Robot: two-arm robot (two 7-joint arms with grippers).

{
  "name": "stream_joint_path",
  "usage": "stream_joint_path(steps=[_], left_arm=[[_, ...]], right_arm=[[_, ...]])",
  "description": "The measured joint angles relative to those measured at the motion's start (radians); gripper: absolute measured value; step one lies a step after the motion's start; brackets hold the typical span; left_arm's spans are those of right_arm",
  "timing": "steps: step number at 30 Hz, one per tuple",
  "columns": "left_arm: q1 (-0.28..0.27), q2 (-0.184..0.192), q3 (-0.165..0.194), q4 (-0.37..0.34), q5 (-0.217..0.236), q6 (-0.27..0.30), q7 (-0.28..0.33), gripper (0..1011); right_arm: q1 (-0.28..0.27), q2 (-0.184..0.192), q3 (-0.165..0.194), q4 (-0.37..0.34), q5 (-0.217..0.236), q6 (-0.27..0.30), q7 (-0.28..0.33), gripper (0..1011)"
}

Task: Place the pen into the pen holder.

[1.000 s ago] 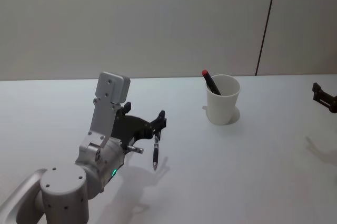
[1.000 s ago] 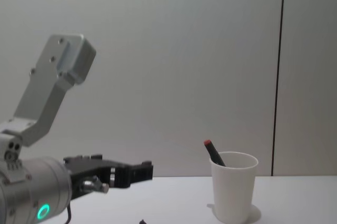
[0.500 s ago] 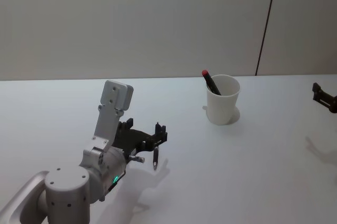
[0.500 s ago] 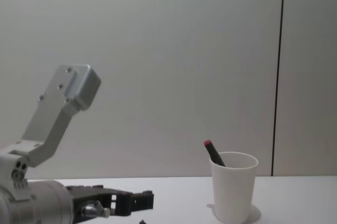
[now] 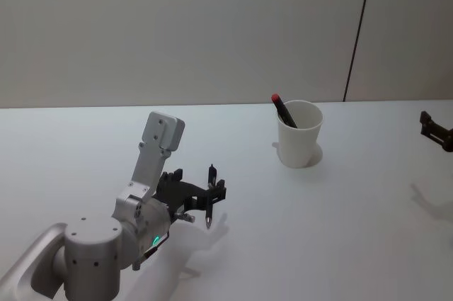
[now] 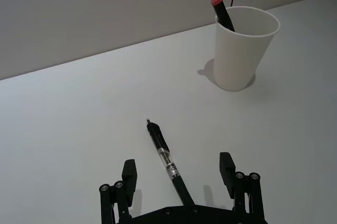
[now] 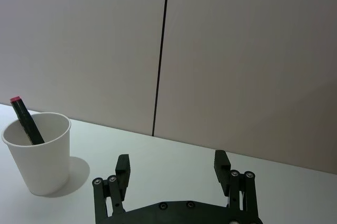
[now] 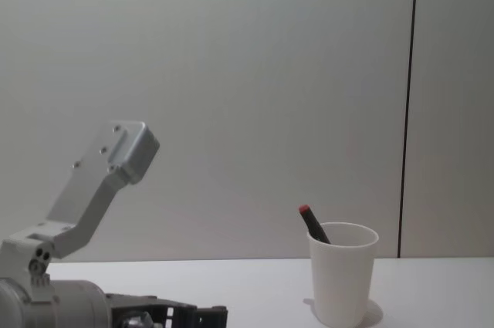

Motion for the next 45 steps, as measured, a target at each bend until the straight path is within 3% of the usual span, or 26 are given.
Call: stream_joint_path(steps=[18,45], left_arm=[[-0.04,-0.033,0.0,0.087,0.024,0.043,-0.016,1003],[-0.083,-0.076,0.005,0.163,0.065,0.105,-0.014,1003]], right_arm=[[0.0,0.0,0.0,0.0,0.0,0.0,0.0,1002],[0.0,0.0,0.0,0.0,0.0,0.0,0.0,1002]])
